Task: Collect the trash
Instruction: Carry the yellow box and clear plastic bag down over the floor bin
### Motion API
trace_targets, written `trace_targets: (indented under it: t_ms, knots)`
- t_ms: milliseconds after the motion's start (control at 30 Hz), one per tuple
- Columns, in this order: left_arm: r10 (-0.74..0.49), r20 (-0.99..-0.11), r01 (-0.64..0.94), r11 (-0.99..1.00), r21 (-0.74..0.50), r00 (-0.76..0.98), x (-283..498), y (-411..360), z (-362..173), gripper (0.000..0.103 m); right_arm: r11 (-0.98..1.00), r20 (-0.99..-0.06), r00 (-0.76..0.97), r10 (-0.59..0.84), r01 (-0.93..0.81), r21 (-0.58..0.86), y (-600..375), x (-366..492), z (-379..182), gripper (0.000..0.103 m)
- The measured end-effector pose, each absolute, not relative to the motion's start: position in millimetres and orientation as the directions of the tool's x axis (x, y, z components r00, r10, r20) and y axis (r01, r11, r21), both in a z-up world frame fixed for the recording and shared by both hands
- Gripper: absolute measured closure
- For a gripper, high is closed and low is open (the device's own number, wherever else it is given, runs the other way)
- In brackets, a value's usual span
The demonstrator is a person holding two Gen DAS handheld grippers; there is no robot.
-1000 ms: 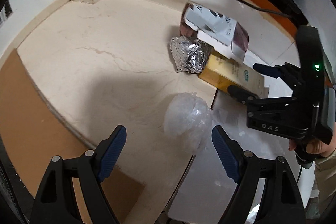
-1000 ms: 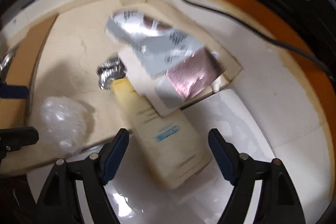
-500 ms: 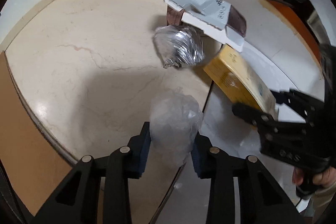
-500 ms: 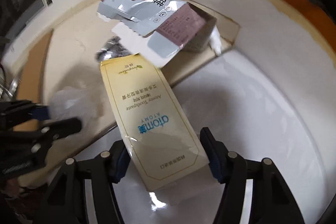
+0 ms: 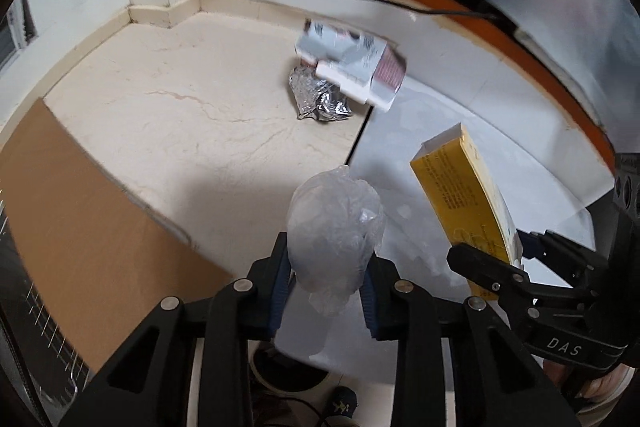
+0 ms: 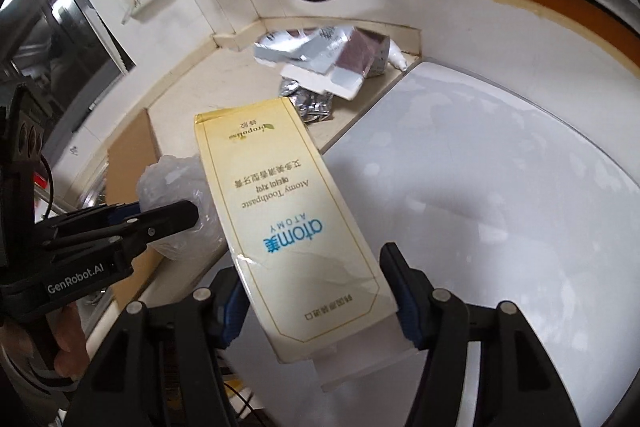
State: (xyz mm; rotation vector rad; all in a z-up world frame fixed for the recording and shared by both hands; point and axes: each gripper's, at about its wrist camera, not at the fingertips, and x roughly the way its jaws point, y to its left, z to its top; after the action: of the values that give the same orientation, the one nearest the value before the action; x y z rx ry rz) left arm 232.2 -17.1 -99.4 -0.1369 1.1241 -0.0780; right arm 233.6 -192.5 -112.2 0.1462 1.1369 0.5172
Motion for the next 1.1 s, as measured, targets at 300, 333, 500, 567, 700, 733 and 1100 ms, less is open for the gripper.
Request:
trace_targets:
  t_ms: [300, 333, 500, 567, 700, 733, 1100]
  knots:
    - [-0.114, -0.860, -0.019, 0.990, -0.142, 0.498, 154, -28, -56, 0.074, 0.829, -0.768, 0.333, 0.546, -0.345, 0.440, -206, 170, -70, 0.042]
    - [-0.109, -0.856, -0.025, 0.990, -0.140, 0.505, 142, -31, -52, 0.074, 0.825, -0.765, 0.332, 0.552, -0.351, 0.443, -206, 164, -68, 0.042]
    - [-0.094, -0.849, -0.059, 0.987, -0.146, 0.521, 97, -34, -50, 0.074, 0.805, -0.763, 0.309, 0.568, -0.404, 0.435, -206, 126, -58, 0.042]
    - [-0.081, -0.850, -0.078, 0.987, -0.142, 0.520, 83, -34, -56, 0.074, 0.796, -0.768, 0.289, 0.572, -0.424, 0.433, -203, 115, -57, 0.042]
    - [-0.069, -0.865, -0.108, 0.984, -0.140, 0.497, 50, -31, -67, 0.074, 0.783, -0.783, 0.252, 0.570, -0.455, 0.424, -195, 91, -64, 0.042]
    - [-0.068, -0.870, -0.112, 0.984, -0.140, 0.489, 44, -30, -70, 0.074, 0.780, -0.787, 0.243, 0.567, -0.464, 0.419, -193, 87, -67, 0.042]
    - [-0.031, -0.932, -0.168, 0.981, -0.097, 0.360, 0, -8, -129, 0.074, 0.762, -0.849, 0.145, 0.509, -0.535, 0.366, -151, 48, -118, 0.042]
